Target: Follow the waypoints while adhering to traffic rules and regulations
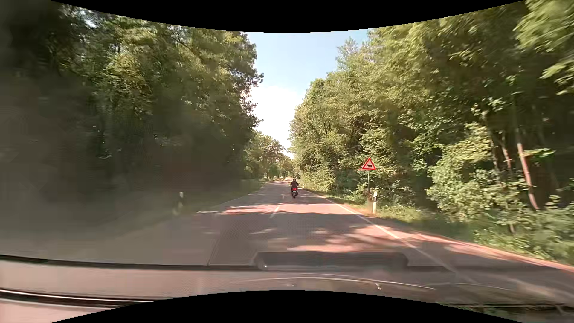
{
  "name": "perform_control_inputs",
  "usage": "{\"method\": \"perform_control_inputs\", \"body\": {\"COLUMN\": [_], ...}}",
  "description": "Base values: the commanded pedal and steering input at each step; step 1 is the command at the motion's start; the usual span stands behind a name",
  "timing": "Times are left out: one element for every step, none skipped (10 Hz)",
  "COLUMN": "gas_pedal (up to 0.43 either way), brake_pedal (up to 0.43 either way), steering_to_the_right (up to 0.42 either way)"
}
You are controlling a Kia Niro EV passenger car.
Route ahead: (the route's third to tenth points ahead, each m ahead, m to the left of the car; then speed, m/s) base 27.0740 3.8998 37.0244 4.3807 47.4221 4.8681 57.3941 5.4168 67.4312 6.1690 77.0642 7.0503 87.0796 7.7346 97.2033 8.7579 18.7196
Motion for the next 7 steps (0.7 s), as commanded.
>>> {"method": "perform_control_inputs", "body": {"gas_pedal": [0.228,0.228,0.228,0.228,0.228,0.228,0.228], "brake_pedal": [0.006,0.006,0.006,0.006,0.006,0.006,0.006], "steering_to_the_right": [-0.007,-0.008,-0.009,-0.009,-0.008,-0.007,-0.007]}}
